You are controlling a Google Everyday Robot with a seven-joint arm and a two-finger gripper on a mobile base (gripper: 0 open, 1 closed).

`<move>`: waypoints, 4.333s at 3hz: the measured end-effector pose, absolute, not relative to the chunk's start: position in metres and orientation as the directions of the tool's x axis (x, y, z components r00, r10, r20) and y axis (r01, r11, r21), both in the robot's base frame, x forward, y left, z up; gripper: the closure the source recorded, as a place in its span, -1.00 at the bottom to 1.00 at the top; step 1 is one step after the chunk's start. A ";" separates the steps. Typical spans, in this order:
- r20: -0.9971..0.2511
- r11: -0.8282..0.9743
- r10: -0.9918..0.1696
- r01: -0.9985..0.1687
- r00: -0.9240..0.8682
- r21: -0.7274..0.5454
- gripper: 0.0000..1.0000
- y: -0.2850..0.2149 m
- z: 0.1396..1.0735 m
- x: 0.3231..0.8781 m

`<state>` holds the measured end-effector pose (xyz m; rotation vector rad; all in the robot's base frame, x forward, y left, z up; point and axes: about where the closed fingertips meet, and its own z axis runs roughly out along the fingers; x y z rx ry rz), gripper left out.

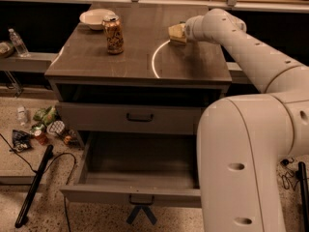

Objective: Place sponge into middle drawer

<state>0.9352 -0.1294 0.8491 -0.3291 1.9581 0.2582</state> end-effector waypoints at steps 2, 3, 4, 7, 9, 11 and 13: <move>-0.934 0.903 -0.154 -0.430 -0.322 0.000 0.84 -0.146 0.881 0.905; -0.937 0.808 -0.240 -0.587 -0.253 -0.049 1.00 -0.156 0.922 0.820; -0.941 0.678 -0.292 -0.731 -0.172 -0.077 1.00 -0.132 0.940 0.756; -0.942 0.589 -0.282 -0.808 -0.183 -0.020 1.00 -0.095 0.935 0.694; -0.925 0.514 -0.237 -0.846 -0.298 0.141 1.00 -0.051 0.919 0.581; -0.863 0.523 -0.232 -0.805 -0.449 0.279 1.00 -0.037 0.869 0.529; -0.769 0.595 -0.128 -0.668 -0.626 0.446 1.00 -0.045 0.701 0.527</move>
Offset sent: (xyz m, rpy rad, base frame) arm -0.0880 -0.0347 0.0872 -0.0643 -0.1767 0.2492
